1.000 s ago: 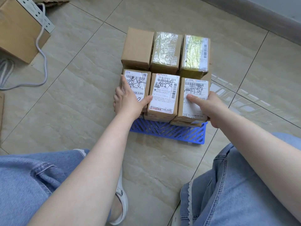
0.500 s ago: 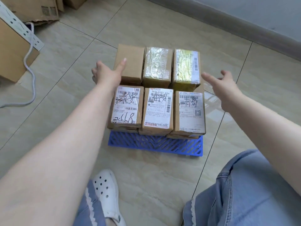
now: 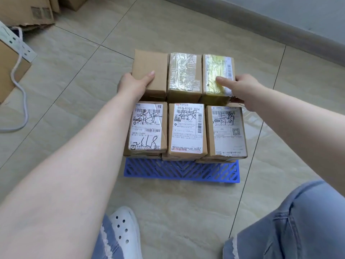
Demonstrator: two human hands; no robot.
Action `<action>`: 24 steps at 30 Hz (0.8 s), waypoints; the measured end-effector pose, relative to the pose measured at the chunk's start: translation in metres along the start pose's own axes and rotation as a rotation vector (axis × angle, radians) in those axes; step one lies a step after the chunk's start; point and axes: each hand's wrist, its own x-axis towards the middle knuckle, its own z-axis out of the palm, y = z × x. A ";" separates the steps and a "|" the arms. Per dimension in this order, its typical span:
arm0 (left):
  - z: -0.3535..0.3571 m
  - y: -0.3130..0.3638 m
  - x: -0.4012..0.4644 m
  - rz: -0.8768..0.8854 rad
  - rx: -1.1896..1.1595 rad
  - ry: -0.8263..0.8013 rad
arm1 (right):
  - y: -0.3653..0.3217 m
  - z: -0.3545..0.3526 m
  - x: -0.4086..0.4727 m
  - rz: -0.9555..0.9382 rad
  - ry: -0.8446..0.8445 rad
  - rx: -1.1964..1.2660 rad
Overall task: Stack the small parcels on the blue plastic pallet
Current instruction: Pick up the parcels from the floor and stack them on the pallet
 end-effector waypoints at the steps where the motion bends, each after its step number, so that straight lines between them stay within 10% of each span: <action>1: 0.000 0.001 0.000 0.010 0.004 -0.002 | -0.001 -0.001 -0.002 -0.011 0.000 0.005; 24: -0.001 -0.012 -0.031 -0.071 0.065 0.000 | 0.034 0.005 -0.034 0.109 0.052 0.191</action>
